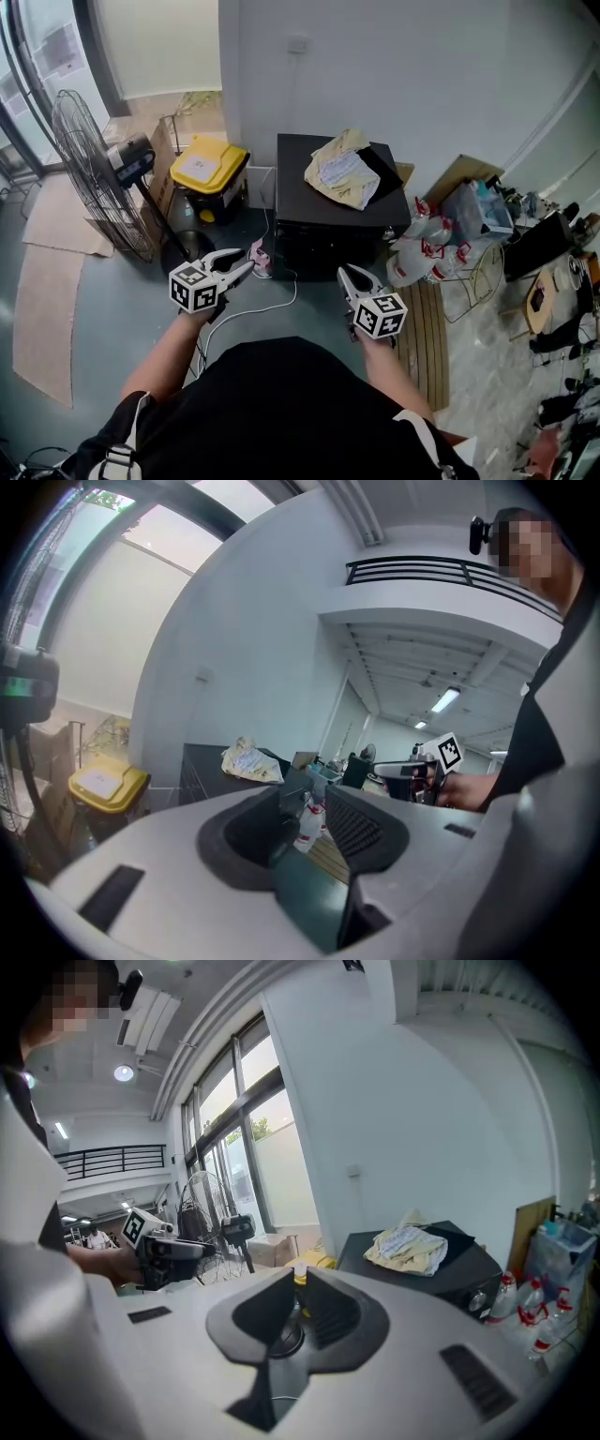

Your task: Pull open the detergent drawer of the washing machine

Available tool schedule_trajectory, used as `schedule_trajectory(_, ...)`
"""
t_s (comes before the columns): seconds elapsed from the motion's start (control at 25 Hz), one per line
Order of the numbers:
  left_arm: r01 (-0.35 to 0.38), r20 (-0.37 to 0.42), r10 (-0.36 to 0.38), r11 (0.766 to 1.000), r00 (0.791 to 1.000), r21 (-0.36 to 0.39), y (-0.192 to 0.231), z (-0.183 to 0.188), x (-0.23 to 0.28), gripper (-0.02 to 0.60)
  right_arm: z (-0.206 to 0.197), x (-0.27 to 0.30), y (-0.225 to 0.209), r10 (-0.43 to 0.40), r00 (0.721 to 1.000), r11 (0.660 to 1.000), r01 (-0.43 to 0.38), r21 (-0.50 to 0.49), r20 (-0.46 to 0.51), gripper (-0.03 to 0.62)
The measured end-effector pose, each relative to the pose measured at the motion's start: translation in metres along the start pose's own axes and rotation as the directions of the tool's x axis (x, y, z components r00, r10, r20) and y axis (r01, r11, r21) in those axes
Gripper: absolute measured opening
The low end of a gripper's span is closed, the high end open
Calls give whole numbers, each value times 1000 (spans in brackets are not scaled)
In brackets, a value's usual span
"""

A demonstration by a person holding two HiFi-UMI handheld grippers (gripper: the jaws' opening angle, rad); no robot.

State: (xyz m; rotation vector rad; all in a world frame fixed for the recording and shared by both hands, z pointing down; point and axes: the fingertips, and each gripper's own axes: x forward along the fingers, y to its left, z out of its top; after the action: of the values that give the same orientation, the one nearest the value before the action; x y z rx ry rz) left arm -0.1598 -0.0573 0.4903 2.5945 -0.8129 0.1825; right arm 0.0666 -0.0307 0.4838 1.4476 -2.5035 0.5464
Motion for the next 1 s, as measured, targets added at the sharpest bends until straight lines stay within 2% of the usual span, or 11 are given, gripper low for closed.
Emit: schedule_trajectory(1.0,7,-22,-7,1000,1000,15,19,-2,-13,160,-11,21,10,-7,1000,1000,7,21,-4,38)
